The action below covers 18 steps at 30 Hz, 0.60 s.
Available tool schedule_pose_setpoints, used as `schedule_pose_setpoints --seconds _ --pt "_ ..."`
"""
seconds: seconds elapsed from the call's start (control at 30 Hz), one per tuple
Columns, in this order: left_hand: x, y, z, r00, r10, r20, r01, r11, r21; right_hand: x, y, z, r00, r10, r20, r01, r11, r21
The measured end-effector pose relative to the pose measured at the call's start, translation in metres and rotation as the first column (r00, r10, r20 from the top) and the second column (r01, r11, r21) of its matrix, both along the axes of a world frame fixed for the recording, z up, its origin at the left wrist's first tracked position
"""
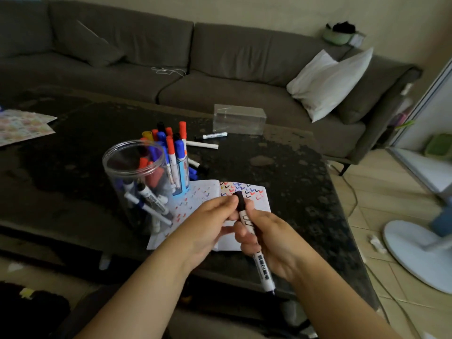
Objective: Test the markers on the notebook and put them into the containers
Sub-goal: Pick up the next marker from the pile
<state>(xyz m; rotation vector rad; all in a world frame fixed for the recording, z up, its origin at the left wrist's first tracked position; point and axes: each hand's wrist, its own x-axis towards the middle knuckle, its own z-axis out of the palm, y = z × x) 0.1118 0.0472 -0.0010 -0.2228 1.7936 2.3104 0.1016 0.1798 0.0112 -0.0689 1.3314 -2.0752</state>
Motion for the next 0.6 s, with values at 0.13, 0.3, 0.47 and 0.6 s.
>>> schedule_pose_setpoints --seconds 0.13,0.3,0.47,0.6 --pt "0.021 0.005 0.011 0.985 -0.170 -0.012 0.161 0.904 0.395 0.022 0.003 0.004 0.994 0.021 0.109 -0.004 0.987 -0.159" --pt "0.032 0.011 0.020 0.999 -0.043 -0.030 0.051 0.928 0.369 0.040 0.001 0.008 0.999 -0.024 -0.023 0.020 0.986 -0.163" --pt "0.035 0.020 0.021 0.995 0.098 -0.001 -0.094 0.952 0.292 0.046 -0.004 0.005 0.951 -0.122 -0.283 0.183 0.962 0.201" --pt "0.030 0.025 0.013 0.982 0.183 0.053 -0.190 0.964 0.186 0.043 -0.001 0.000 0.816 -0.001 -0.578 0.352 0.794 0.496"
